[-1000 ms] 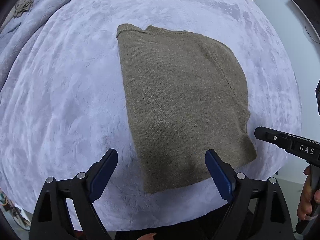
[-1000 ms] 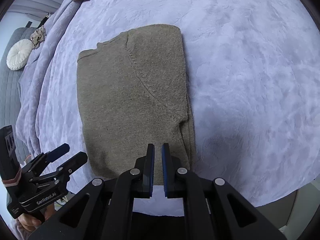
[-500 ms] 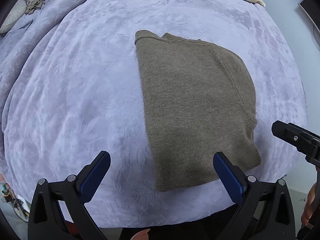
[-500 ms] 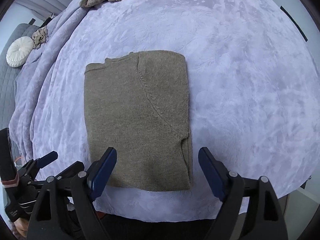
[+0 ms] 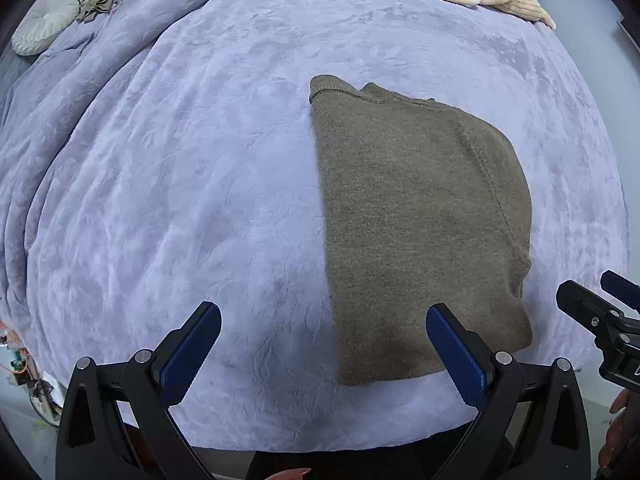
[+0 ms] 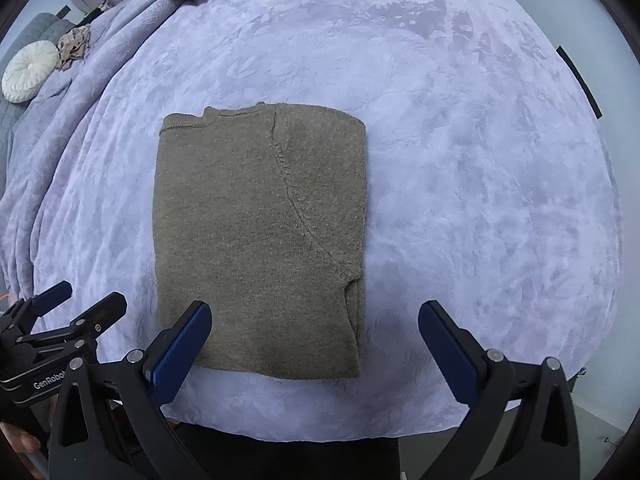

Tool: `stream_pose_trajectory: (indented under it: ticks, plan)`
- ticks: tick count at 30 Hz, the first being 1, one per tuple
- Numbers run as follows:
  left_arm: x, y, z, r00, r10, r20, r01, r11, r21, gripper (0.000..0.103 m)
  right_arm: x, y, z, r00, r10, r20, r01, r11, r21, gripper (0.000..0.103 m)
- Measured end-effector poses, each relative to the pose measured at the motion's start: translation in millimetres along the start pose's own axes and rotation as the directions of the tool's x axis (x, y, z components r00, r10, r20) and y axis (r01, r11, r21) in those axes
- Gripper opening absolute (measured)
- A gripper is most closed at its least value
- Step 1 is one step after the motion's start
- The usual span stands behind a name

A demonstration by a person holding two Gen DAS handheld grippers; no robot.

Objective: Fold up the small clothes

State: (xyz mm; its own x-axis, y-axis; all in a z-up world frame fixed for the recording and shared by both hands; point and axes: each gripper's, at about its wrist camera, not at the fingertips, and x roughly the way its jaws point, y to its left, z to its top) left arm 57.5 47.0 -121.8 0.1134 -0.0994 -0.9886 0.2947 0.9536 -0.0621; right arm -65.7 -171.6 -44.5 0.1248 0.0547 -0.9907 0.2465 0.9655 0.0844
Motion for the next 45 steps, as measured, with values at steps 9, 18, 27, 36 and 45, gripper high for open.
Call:
stream_pose_trajectory:
  ticks: [9, 18, 27, 36, 45]
  plan:
    - [-2.6, -8.0, -1.5, 0.999, -0.024, -0.023, 0.024, 0.999, 0.031, 0.103, 1.9, 0.6, 0.1, 0.999, -0.018, -0.029, 0.019, 1.000, 0.019, 0.103]
    - [-1.6, -7.8, -0.7, 0.999, -0.019, -0.028, 0.020, 0.999, 0.033, 0.103, 3.7, 3.2, -1.8, 0.999, -0.027, -0.042, 0.028, 0.999, 0.020, 0.103]
    - [-0.2, -5.2, 0.2, 0.999, -0.021, -0.036, 0.022, 0.999, 0.031, 0.103, 4.8, 4.9, -2.5, 0.999, -0.032, -0.045, 0.032, 0.999, 0.014, 0.103]
    - [0.4, -4.1, -0.7, 0.999, -0.020, -0.040, 0.021, 0.999, 0.029, 0.103, 5.5, 4.6, -2.4, 0.998, -0.031, -0.045, 0.032, 0.999, 0.015, 0.103]
    - [-0.3, -4.6, -2.4, 0.999, -0.017, -0.042, 0.018, 0.999, 0.026, 0.103, 6.5, 4.4, -3.7, 0.998, -0.032, -0.047, 0.033, 0.999, 0.012, 0.103]
